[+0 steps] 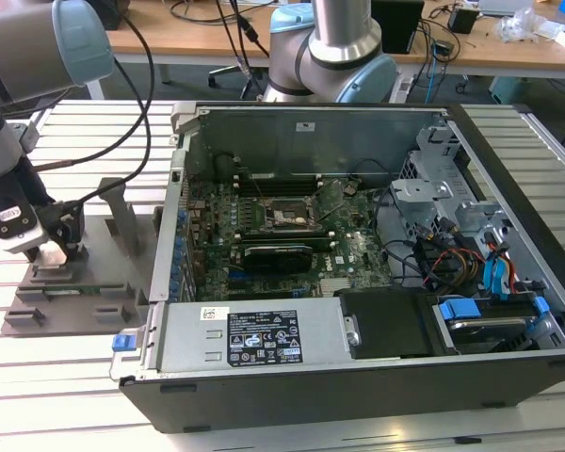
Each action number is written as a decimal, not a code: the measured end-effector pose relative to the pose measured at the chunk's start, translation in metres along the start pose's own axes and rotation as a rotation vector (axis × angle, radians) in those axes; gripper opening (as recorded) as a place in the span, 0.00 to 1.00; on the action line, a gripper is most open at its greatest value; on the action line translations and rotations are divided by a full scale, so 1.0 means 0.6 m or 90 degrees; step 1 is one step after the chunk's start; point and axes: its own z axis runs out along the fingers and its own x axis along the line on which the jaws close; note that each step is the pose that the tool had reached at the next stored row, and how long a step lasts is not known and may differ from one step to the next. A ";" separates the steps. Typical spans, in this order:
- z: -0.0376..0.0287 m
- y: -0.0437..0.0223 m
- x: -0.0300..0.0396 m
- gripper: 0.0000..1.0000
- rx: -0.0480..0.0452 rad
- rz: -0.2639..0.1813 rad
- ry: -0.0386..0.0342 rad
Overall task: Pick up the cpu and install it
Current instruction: 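Pick up the cpu and move it towards the insertion slot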
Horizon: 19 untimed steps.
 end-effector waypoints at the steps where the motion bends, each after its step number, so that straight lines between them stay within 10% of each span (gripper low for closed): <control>1: -0.002 0.000 0.000 0.55 0.0000 0.000 0.0000; 19: -0.018 0.000 0.000 0.55 -0.0001 0.000 -0.0001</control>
